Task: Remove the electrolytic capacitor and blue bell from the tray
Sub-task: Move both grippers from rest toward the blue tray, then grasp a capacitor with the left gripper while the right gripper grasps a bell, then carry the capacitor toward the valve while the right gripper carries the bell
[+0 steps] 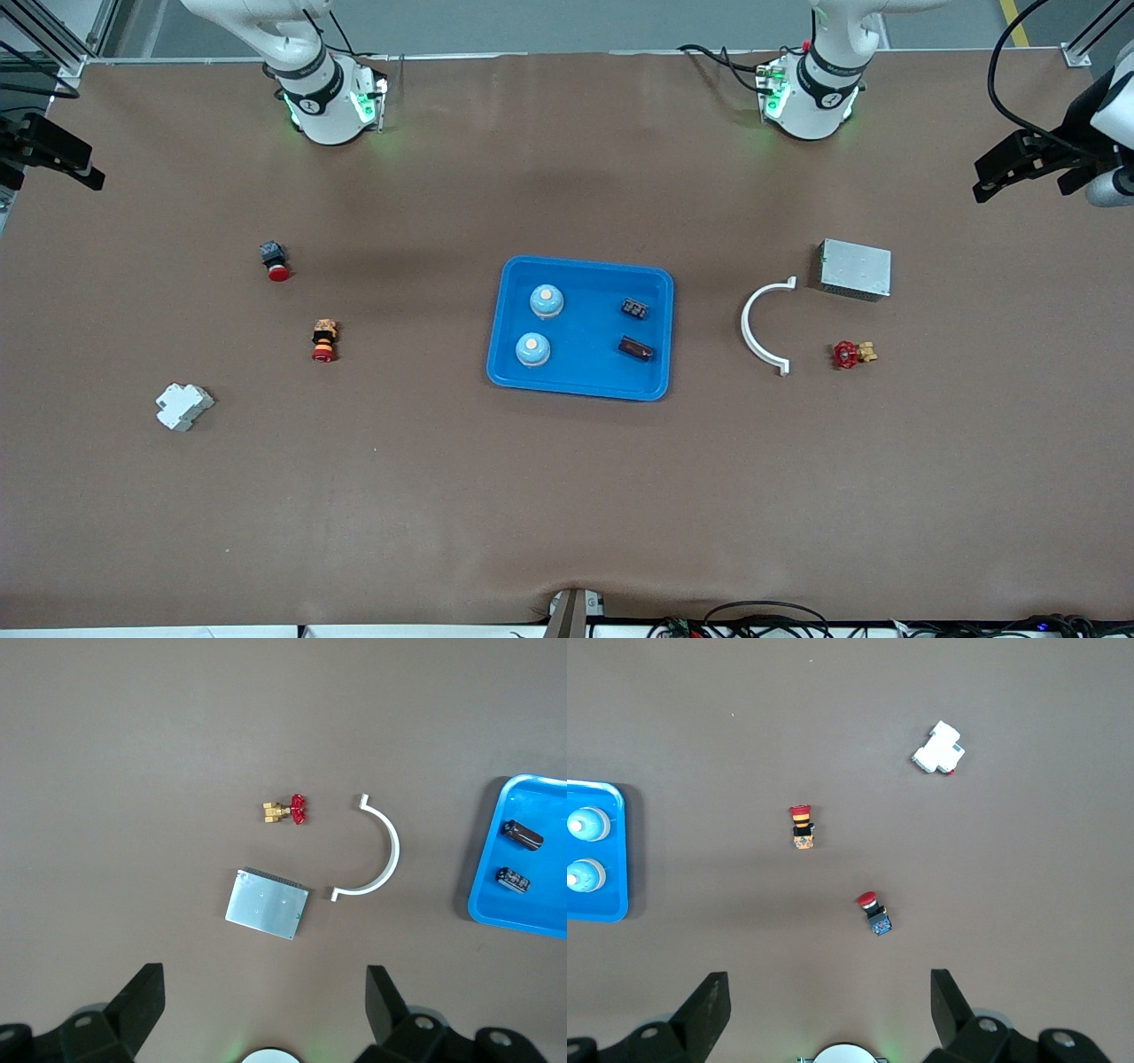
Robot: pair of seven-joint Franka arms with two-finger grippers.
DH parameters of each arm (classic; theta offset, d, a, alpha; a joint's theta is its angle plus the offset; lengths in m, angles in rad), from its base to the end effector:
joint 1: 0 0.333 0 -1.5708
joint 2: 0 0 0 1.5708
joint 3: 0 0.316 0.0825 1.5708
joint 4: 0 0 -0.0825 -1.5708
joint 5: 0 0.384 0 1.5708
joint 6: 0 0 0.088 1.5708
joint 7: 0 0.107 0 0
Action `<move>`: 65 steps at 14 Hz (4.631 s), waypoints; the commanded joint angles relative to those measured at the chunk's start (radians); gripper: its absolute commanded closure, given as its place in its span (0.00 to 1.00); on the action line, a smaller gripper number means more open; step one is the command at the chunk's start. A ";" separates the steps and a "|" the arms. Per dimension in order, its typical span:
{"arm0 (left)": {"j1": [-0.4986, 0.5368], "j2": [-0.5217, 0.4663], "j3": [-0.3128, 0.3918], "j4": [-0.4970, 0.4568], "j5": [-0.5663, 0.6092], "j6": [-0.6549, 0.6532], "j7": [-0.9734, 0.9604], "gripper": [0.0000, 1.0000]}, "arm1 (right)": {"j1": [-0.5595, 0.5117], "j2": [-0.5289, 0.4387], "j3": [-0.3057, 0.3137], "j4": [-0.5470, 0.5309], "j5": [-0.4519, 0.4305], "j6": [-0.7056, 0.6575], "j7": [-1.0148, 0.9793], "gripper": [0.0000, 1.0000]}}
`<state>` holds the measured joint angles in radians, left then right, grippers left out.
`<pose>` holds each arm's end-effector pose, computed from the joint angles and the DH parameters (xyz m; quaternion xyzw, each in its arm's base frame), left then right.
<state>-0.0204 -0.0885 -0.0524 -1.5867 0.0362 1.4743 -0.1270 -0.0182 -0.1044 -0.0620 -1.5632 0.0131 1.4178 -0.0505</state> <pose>0.5155 -0.0348 0.6561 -0.9993 -0.0287 0.0099 0.0214 0.5034 -0.0409 0.6702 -0.9996 0.0137 0.0199 0.0110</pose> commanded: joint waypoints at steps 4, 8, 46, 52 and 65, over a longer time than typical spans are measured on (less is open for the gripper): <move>0.000 0.027 -0.004 0.031 -0.013 -0.023 0.006 0.00 | -0.008 -0.015 0.005 -0.006 -0.002 0.000 -0.005 0.00; 0.002 0.082 -0.006 0.031 -0.006 -0.011 0.003 0.00 | -0.005 -0.015 0.005 -0.012 -0.005 -0.005 -0.003 0.00; -0.349 0.673 -0.300 -0.358 0.047 1.014 -1.648 0.34 | 0.807 0.449 0.093 -0.445 -0.004 0.994 1.483 0.00; -0.349 0.684 -0.290 -0.352 0.068 1.014 -1.646 0.82 | 0.808 0.586 0.088 -0.327 -0.038 0.994 1.526 0.00; -0.262 0.537 -0.290 -0.180 0.143 0.695 -1.581 1.00 | 0.808 0.730 0.082 -0.207 -0.064 1.000 1.560 0.00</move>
<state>-0.3166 0.4954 -0.3431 -1.7614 0.1605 2.2371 -1.7530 0.7763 0.5969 0.0302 -1.8083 -0.0293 2.4203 1.4771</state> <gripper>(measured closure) 0.661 0.000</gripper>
